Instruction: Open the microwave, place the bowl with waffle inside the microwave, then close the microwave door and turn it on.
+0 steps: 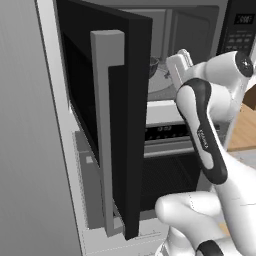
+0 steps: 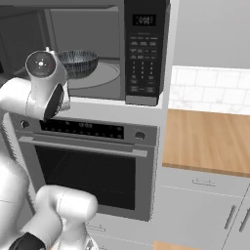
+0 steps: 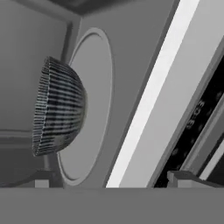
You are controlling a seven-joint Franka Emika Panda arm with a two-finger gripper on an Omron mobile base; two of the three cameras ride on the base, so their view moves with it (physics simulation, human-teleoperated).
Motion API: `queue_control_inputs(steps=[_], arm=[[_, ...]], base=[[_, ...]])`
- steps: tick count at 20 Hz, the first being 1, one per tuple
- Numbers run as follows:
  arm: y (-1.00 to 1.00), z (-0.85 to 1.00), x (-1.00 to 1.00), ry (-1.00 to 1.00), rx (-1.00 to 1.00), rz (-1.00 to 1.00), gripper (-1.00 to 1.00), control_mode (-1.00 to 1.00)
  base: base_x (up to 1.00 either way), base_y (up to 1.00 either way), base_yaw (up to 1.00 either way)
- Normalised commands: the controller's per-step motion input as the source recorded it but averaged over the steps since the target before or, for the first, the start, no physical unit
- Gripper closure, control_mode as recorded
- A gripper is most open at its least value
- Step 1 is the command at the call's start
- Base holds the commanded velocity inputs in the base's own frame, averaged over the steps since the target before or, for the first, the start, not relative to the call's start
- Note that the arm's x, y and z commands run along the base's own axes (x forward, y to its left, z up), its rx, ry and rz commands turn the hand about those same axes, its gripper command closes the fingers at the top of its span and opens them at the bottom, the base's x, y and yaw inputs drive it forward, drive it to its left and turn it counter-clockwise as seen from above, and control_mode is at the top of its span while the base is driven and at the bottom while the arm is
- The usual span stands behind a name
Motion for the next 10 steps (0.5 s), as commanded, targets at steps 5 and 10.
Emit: queue_control_inputs(steps=[5,10], arm=[[-0.01,-0.26,-1.0,-0.09,-0.3,0.13,-1.0,-1.0],[-0.02,-0.42,-0.87,-0.18,-0.36,0.14,-1.0,-1.0]], base=[[0.0,0.0,0.0],[0.0,0.0,0.0]])
